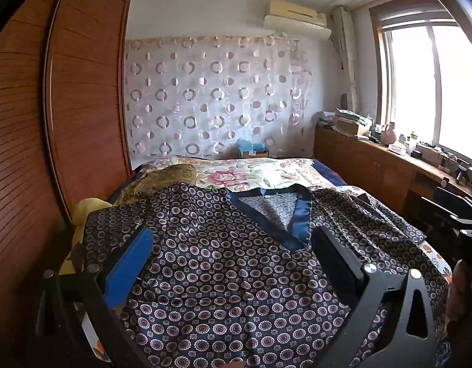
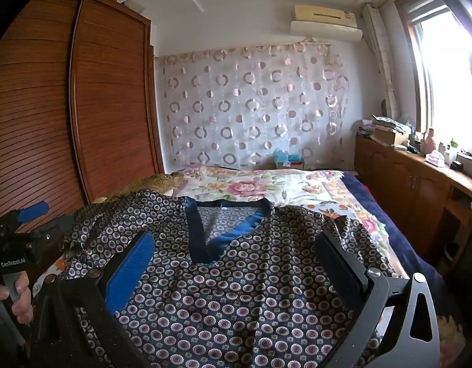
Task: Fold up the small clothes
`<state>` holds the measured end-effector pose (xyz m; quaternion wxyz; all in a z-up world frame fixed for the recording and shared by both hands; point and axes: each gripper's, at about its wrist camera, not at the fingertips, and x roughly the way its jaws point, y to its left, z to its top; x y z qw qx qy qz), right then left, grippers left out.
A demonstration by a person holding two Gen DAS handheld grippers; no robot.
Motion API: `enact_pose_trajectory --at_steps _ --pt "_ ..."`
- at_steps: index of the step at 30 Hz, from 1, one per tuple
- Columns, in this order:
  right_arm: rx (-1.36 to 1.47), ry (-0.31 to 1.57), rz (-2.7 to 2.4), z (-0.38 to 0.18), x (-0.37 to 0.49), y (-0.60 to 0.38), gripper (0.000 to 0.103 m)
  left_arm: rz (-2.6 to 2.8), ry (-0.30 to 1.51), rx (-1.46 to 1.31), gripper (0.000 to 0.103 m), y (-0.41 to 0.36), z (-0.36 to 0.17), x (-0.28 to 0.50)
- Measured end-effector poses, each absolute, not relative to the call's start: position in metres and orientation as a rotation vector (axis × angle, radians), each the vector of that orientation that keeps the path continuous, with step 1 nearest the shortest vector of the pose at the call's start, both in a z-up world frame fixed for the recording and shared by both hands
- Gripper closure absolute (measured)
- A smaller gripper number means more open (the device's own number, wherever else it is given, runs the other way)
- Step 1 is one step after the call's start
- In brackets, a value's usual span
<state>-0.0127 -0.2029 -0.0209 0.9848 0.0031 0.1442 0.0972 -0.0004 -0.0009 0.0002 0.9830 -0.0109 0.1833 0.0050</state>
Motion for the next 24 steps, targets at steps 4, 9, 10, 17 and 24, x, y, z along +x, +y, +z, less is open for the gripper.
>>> enact_pose_trajectory --at_steps 4,9,10,17,24 --pt "0.011 0.286 0.196 -0.0248 -0.0125 -0.2036 0.0 0.01 0.369 -0.021 0.0 -0.001 0.0 -0.0003" --pt "0.013 0.286 0.196 -0.0253 -0.012 -0.2042 0.0 0.01 0.369 -0.02 0.0 -0.001 0.0001 -0.0004" --pt "0.012 0.286 0.198 -0.0255 -0.0123 -0.2044 0.0 0.01 0.369 -0.02 0.0 -0.0011 0.0001 -0.0003" --pt "0.012 0.285 0.197 -0.0259 -0.0127 -0.2045 0.0 0.01 0.37 -0.019 0.0 -0.0013 -0.0001 -0.0002" --pt "0.014 0.287 0.194 -0.0262 -0.0121 -0.2058 0.0 0.008 0.37 -0.019 0.0 -0.0015 -0.0002 -0.0001"
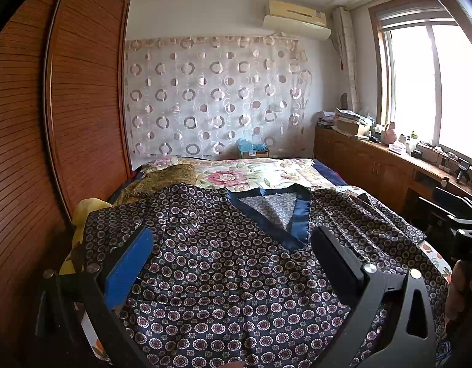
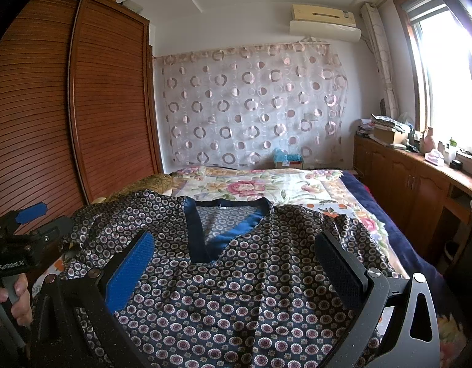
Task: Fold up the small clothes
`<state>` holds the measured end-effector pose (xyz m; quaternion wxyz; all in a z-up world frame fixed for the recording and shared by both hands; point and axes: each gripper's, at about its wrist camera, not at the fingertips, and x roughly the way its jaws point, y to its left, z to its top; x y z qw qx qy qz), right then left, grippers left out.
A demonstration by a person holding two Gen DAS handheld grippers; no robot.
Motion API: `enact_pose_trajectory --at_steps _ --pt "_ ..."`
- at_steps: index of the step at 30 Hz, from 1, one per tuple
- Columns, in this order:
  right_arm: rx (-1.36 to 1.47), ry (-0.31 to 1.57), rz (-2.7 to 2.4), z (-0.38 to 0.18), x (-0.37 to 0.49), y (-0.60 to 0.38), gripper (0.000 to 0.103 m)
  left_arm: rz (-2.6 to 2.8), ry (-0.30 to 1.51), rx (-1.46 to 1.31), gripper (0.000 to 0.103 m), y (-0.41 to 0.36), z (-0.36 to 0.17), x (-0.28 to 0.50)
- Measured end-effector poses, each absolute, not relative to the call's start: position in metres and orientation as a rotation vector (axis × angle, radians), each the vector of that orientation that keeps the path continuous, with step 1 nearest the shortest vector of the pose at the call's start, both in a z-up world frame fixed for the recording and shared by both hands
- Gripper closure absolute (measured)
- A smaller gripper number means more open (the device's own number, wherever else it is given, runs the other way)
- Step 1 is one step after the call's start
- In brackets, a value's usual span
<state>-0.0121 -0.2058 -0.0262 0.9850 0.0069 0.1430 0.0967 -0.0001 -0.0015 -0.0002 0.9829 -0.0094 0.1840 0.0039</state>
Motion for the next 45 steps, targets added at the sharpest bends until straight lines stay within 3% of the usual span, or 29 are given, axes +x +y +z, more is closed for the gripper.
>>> enact_pose_trajectory --at_steps 45 --pt "0.008 0.272 0.2 -0.027 -0.015 -0.204 0.0 0.007 0.368 -0.015 0.0 -0.012 0.002 -0.006"
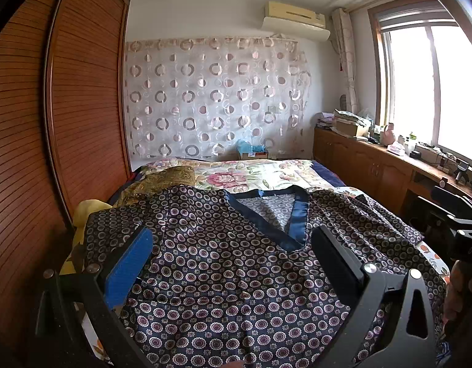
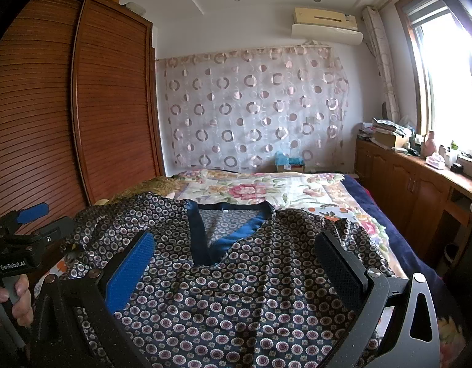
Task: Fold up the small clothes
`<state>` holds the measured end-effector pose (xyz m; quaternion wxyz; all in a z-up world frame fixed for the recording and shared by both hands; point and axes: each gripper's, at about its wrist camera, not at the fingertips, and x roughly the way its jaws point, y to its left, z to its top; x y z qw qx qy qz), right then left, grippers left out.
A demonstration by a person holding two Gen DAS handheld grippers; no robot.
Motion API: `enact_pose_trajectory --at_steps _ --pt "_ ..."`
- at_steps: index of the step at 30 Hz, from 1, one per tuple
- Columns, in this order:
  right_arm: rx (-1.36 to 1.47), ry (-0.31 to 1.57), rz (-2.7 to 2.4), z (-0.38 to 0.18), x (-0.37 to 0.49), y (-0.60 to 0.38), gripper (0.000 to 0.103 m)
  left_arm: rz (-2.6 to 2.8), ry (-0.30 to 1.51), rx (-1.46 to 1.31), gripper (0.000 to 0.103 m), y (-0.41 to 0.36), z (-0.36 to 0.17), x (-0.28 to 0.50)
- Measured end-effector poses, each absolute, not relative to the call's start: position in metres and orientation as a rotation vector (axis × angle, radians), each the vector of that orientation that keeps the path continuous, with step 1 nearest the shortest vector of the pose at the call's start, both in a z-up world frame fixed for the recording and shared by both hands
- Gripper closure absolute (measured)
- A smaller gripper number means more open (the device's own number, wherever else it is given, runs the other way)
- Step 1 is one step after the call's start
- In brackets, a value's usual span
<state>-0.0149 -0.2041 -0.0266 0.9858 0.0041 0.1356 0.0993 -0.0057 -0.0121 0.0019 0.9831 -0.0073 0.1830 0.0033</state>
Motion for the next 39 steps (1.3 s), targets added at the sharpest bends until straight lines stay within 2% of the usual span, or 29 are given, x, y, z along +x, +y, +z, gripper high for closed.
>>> enact_pose_trajectory --at_steps 16,39 --pt "-0.005 0.301 0.236 -0.029 0.0 -0.199 0.0 0.016 0.406 -0.007 0.0 0.016 -0.005 0.0" --pt "-0.078 0.413 0.364 -0.04 0.054 -0.17 0.0 0.13 0.639 -0.013 0.0 0.139 -0.073 0.035"
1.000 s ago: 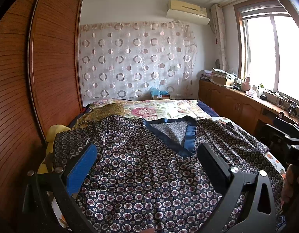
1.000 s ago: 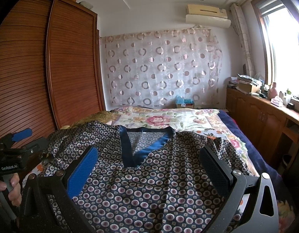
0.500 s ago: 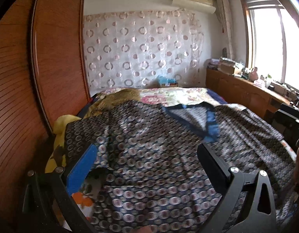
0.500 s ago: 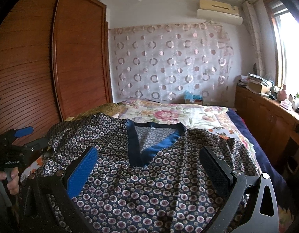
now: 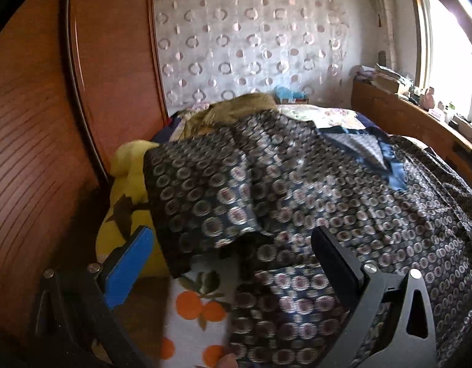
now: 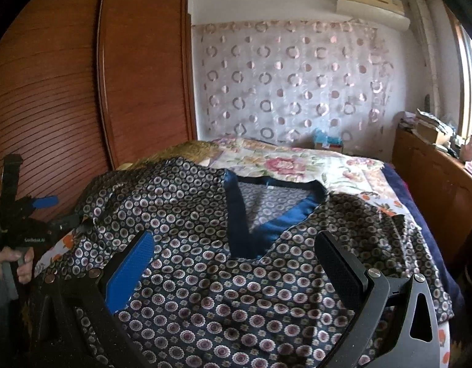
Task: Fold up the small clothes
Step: 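Grasp the shirt's side edge beside the yellow toy with the left gripper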
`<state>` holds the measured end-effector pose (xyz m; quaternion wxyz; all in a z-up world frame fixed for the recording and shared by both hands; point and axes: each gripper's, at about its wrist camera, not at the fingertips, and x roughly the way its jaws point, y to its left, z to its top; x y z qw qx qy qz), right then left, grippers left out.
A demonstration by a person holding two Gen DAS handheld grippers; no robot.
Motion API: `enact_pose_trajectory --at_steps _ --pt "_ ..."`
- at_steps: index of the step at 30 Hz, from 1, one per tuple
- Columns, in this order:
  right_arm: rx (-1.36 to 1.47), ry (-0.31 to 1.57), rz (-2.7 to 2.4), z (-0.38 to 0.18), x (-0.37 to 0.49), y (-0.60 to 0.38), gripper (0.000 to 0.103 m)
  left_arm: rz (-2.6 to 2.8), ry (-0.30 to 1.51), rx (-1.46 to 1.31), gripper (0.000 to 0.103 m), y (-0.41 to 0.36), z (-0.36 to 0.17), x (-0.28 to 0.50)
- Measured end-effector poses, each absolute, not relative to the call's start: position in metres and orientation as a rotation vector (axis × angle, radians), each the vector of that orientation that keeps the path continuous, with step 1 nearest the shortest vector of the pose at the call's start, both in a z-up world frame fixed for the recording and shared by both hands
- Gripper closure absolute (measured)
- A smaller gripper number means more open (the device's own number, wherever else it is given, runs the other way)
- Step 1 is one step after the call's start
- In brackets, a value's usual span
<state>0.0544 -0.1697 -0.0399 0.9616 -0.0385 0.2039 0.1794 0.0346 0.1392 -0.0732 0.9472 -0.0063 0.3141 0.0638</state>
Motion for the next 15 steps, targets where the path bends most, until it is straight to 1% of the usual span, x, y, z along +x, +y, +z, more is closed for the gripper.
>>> enact_pose_trajectory --at_steps 1,3,5,10,12,15 --pt "-0.083 0.42 0.367 -0.041 0.056 -0.168 0.0 0.126 0.651 -0.015 0.0 0.144 -0.076 0.037" --pt "-0.092 0.44 0.378 -0.043 0.059 -0.166 0.0 0.126 0.686 -0.019 0.006 0.153 -0.082 0.042" --pt "-0.104 0.453 0.386 -0.045 0.061 -0.163 0.0 0.109 0.721 -0.023 0.009 0.161 -0.088 0.047" --pt "-0.132 0.475 0.404 -0.046 0.062 -0.157 0.0 0.082 0.772 -0.023 0.013 0.17 -0.094 0.056" --pt "-0.137 0.481 0.408 -0.047 0.064 -0.153 0.0 0.082 0.781 -0.037 0.022 0.176 -0.095 0.058" --pt "-0.145 0.487 0.413 -0.049 0.066 -0.149 0.0 0.115 0.801 0.007 0.029 0.183 -0.098 0.065"
